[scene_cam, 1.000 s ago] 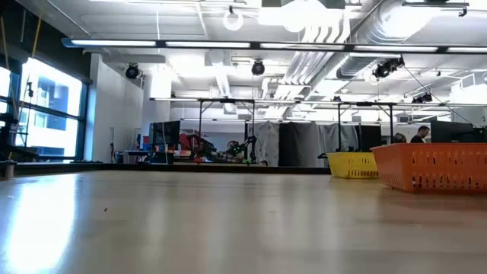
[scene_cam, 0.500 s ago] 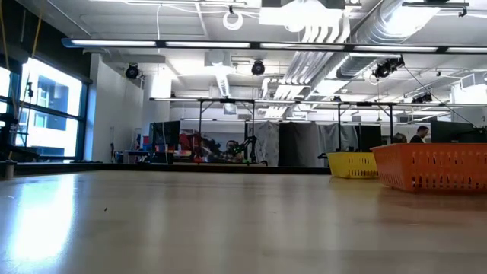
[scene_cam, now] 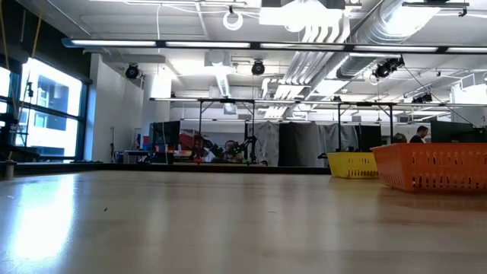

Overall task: Sort crayons
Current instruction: Put the gray crayon into the red bin

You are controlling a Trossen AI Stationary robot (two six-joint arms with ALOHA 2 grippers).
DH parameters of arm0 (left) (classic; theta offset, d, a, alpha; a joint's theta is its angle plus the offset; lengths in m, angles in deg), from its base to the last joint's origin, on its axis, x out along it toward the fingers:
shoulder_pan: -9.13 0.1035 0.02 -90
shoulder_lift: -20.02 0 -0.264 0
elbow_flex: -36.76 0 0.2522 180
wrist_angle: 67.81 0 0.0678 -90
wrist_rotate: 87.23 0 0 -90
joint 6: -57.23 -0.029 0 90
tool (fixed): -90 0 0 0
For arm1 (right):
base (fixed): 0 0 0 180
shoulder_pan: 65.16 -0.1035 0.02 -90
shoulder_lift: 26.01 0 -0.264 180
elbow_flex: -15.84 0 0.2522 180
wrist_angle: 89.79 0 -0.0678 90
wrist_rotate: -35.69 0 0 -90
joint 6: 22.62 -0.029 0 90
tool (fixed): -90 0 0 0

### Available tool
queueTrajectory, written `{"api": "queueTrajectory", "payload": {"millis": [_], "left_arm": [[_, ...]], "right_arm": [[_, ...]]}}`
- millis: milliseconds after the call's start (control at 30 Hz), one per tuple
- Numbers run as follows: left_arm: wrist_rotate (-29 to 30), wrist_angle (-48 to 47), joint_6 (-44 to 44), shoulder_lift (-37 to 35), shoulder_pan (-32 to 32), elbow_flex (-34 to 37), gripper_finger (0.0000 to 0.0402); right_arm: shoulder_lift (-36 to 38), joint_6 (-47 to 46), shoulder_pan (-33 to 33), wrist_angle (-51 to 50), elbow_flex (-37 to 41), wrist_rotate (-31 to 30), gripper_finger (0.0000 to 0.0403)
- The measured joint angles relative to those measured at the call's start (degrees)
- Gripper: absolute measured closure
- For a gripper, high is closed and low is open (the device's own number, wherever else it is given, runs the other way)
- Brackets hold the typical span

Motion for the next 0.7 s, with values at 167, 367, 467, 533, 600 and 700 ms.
{"api": "queueTrajectory", "payload": {"millis": [167, 367, 467, 533, 600, 700], "left_arm": [[-0.78, 6.06, -6.85, -0.01, 0.0, 0.0, 0.0401], [-0.93, 8.31, -10.18, 0.01, -0.45, 0.22, 0.0401], [1.23, 8.75, -10.45, 0.01, -0.88, 0.22, 0.0401], [3.12, 8.72, -10.49, 0.01, -1.33, 0.22, 0.0401], [5.44, 8.92, -10.65, 0.01, -1.97, 0.22, 0.0401], [7.51, 8.92, -11.04, 0.01, -2.88, 0.22, 0.0401]], "right_arm": [[-1.04, 9.32, 1.69, 8.21, 0.0, -1.49, 0.0289], [-1.04, 23.52, 1.94, 19.49, 0.0, -0.37, 0.0289], [-1.04, 28.09, 2.31, 23.05, 0.0, 1.47, 0.0289], [-1.04, 30.09, 2.8, 23.99, 0.0, 2.16, 0.0289], [-0.92, 30.5, 3.41, 24.17, 0.0, 3.58, 0.0289], [-0.82, 33.58, 4.81, 24.11, 0.0, 6.26, 0.0289]]}}
